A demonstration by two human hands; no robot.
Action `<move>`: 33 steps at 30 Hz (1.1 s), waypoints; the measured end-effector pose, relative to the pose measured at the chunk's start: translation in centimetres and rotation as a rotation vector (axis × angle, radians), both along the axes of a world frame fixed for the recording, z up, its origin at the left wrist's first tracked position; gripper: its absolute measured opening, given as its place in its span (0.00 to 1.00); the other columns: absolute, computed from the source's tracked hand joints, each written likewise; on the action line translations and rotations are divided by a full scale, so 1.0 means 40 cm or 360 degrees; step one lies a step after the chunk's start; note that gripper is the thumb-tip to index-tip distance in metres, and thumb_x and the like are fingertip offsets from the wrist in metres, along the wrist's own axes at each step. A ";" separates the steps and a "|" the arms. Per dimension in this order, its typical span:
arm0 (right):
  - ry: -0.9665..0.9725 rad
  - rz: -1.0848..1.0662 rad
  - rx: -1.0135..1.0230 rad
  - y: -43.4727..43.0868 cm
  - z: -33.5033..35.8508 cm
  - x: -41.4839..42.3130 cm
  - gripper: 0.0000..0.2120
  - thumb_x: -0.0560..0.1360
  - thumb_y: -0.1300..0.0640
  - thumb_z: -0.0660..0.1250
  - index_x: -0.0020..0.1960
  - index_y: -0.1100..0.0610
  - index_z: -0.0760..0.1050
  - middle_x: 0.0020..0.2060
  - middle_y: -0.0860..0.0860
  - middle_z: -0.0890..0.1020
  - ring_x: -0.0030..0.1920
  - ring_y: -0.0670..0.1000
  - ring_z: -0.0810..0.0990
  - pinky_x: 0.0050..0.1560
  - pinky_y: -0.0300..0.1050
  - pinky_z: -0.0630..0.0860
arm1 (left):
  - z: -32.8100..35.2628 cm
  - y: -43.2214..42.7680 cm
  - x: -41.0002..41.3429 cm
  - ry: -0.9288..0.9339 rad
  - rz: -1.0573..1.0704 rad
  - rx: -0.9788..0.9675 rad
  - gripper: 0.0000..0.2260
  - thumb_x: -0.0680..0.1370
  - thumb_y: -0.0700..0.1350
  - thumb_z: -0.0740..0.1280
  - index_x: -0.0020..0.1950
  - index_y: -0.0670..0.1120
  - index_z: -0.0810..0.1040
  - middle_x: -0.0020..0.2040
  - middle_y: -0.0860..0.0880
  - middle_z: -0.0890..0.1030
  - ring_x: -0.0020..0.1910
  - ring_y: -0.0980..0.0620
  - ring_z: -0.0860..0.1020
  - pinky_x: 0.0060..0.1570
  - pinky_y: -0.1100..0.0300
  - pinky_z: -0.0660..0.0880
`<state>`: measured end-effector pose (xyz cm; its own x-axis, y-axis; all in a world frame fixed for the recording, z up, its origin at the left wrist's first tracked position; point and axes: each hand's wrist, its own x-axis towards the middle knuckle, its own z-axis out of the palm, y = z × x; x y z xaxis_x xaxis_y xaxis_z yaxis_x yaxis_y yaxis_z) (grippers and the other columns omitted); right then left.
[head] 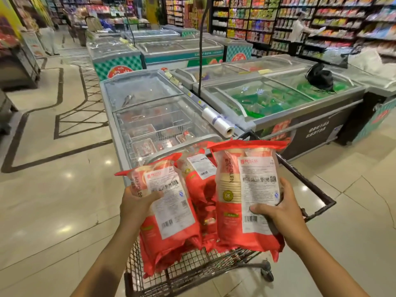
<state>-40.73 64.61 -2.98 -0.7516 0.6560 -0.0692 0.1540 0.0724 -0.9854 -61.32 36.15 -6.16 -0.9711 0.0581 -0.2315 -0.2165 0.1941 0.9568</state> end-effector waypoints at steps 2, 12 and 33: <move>-0.0011 0.0024 -0.0012 0.041 -0.006 -0.045 0.42 0.64 0.72 0.80 0.66 0.43 0.65 0.57 0.49 0.83 0.51 0.51 0.86 0.47 0.53 0.84 | -0.013 0.016 -0.031 -0.0023 0.0041 -0.0011 0.27 0.65 0.45 0.85 0.57 0.51 0.75 0.53 0.48 0.85 0.48 0.44 0.86 0.52 0.40 0.83; -0.0140 0.0177 -0.0228 0.334 -0.063 -0.337 0.48 0.55 0.63 0.83 0.70 0.47 0.67 0.58 0.51 0.83 0.53 0.56 0.86 0.53 0.61 0.82 | -0.102 0.139 -0.247 -0.0132 0.0064 -0.0054 0.29 0.60 0.48 0.85 0.58 0.45 0.83 0.49 0.46 0.88 0.45 0.44 0.88 0.52 0.44 0.83; -0.0655 0.0569 -0.0508 0.620 -0.245 -0.676 0.31 0.64 0.69 0.78 0.64 0.54 0.74 0.51 0.56 0.87 0.48 0.59 0.87 0.49 0.54 0.82 | -0.258 0.250 -0.401 -0.0402 0.0164 -0.0460 0.18 0.71 0.52 0.78 0.57 0.48 0.82 0.47 0.47 0.88 0.44 0.44 0.87 0.54 0.41 0.83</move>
<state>-67.76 89.43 -12.78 -0.7908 0.2683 -0.5502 0.5457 -0.0980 -0.8322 -77.34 46.13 -16.49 -0.8787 -0.1393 -0.4565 -0.4706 0.4127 0.7799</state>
